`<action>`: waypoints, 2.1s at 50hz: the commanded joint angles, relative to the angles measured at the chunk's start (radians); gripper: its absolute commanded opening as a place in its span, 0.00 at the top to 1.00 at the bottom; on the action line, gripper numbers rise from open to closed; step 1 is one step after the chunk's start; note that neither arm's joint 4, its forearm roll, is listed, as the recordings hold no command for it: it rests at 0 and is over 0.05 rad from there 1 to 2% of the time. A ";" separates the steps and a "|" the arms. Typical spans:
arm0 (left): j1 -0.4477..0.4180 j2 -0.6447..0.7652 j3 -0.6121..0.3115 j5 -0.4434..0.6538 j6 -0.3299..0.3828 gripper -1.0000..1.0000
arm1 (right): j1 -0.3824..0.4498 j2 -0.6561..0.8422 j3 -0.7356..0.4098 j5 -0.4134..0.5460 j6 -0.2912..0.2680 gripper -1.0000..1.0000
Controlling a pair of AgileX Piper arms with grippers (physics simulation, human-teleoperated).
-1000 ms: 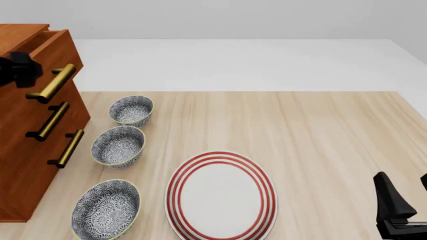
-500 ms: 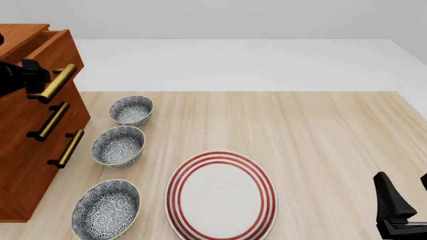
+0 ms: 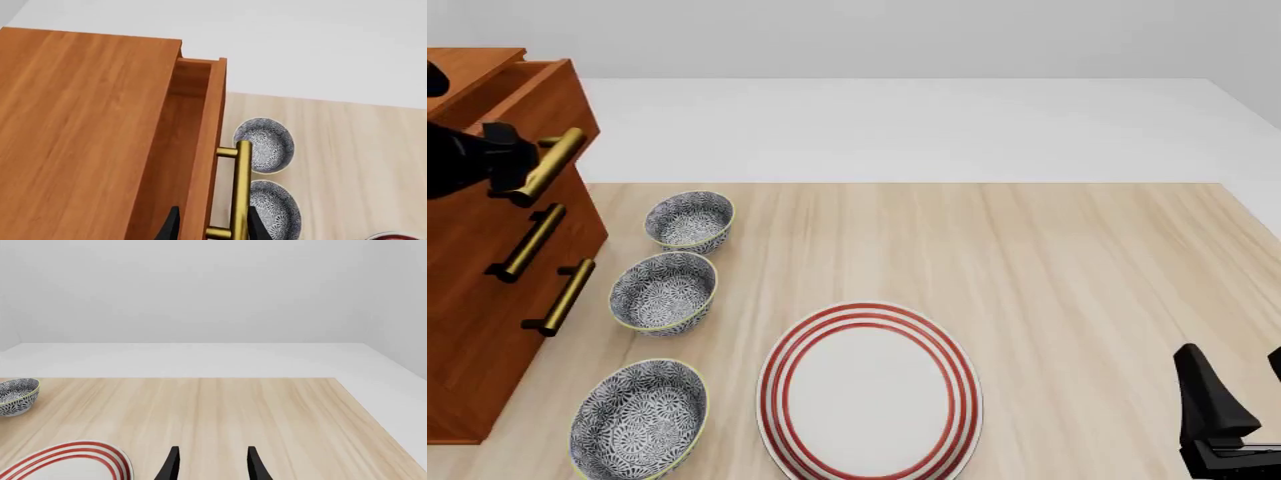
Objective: Open the top drawer of the cabinet.
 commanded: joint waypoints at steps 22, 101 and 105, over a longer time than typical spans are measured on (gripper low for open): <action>-0.024 0.019 0.098 -0.037 -0.017 0.00 | 0.000 0.000 0.000 0.000 0.000 0.00; -0.137 0.270 -0.100 0.139 -0.095 0.00 | 0.000 0.000 0.000 0.000 0.000 0.00; -0.141 0.282 -0.103 0.139 -0.096 0.00 | 0.000 0.000 0.000 0.000 0.000 0.00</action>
